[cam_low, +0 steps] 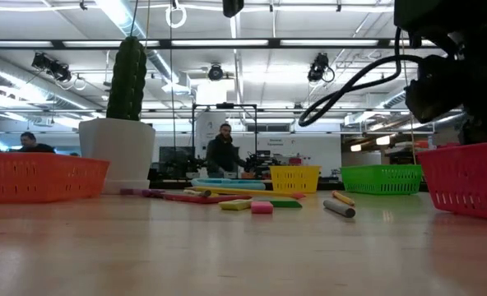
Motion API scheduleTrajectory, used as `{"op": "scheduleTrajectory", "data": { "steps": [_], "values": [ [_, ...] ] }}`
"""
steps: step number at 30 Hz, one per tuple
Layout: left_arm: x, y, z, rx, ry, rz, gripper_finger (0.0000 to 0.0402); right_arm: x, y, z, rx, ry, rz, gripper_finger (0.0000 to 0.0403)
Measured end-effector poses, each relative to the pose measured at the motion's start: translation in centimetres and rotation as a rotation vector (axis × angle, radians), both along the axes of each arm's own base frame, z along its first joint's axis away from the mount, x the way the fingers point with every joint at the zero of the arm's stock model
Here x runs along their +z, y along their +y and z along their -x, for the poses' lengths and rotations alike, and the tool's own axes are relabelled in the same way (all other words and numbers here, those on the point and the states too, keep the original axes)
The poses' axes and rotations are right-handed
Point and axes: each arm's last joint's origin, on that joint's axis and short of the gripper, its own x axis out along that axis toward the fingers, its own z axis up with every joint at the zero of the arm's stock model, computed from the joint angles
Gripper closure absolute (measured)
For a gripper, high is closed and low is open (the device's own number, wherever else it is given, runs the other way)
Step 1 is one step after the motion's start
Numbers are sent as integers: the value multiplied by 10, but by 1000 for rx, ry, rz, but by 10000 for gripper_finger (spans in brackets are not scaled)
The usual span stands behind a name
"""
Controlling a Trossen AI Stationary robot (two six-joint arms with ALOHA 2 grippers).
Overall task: Sort crayons/erasers/pens/pencils in bins
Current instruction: Put the left yellow pencil into the yellow bin
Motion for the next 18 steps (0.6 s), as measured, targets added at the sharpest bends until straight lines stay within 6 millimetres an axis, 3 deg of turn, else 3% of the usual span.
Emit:
{"op": "scheduleTrajectory", "data": {
  "steps": [5, 11, 18],
  "values": [
    [0, 0, 0, -1, 0, 0, 381, 20, 3, -6, -26, 39, -7, 296],
    [0, 0, 0, -1, -1, -1, 394, 60, 0, -27, -11, -63, 60, 296],
    [7, -3, -1, -39, -64, -3, 381, 100, -33, -55, 163, -277, 216, 296]
  ]
}}
